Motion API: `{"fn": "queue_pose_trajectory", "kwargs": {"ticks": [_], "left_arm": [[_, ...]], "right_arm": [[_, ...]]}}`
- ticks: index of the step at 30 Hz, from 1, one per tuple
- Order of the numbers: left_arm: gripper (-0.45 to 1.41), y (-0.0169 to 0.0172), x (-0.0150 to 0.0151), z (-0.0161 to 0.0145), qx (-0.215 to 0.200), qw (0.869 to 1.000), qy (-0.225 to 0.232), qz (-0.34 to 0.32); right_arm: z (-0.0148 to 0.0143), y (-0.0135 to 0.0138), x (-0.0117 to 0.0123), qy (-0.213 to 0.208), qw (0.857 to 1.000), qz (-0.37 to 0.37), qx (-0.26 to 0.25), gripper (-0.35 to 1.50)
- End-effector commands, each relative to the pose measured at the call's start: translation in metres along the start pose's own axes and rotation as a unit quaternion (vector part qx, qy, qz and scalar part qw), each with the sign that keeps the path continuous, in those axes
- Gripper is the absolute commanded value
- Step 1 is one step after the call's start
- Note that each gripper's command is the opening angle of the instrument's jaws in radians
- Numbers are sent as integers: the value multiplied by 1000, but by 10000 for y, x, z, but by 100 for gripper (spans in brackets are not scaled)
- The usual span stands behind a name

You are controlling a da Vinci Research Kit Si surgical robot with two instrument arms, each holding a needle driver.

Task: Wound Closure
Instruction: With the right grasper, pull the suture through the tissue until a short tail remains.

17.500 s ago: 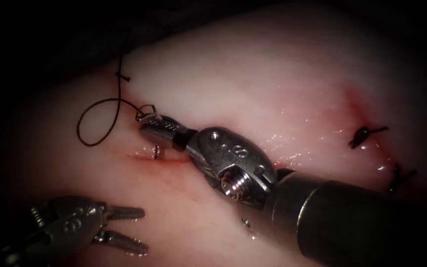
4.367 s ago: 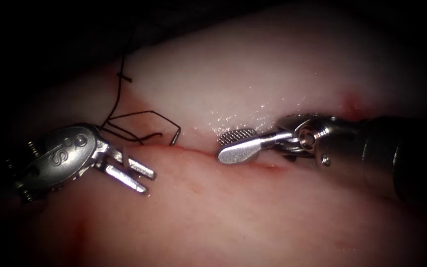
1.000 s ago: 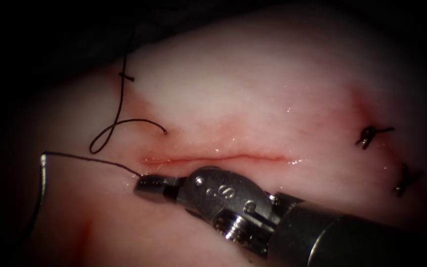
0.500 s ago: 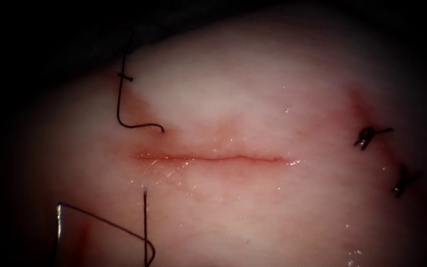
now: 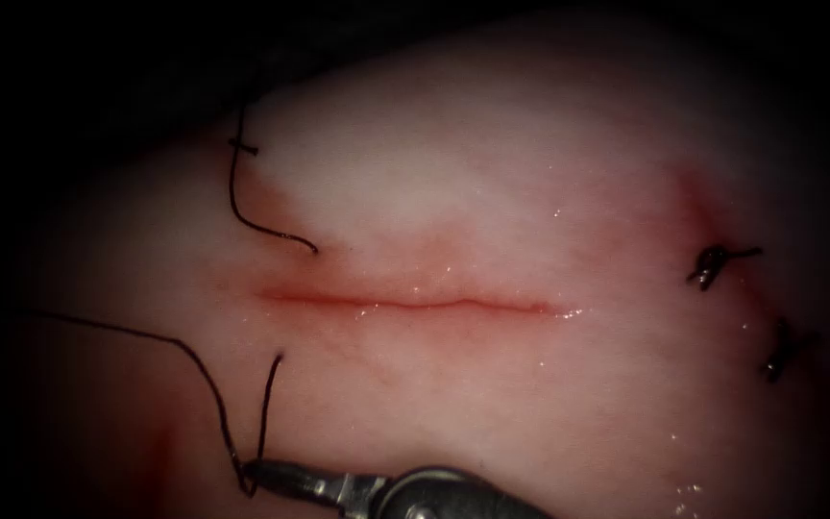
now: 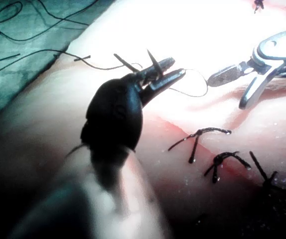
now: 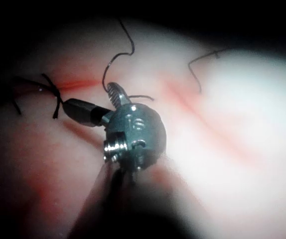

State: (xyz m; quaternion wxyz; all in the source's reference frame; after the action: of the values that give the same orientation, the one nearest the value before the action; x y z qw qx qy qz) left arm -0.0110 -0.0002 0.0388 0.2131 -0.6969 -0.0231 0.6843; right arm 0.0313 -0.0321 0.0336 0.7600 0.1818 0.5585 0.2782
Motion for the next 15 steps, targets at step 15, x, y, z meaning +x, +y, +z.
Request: {"fn": "queue_pose_trajectory", "kwargs": {"ticks": [15], "left_arm": [[-45, -43, -5, -25, 60, 998, 6, 12]], "right_arm": [[55, 65, -10, -42, 997, -68, -18, 113]]}}
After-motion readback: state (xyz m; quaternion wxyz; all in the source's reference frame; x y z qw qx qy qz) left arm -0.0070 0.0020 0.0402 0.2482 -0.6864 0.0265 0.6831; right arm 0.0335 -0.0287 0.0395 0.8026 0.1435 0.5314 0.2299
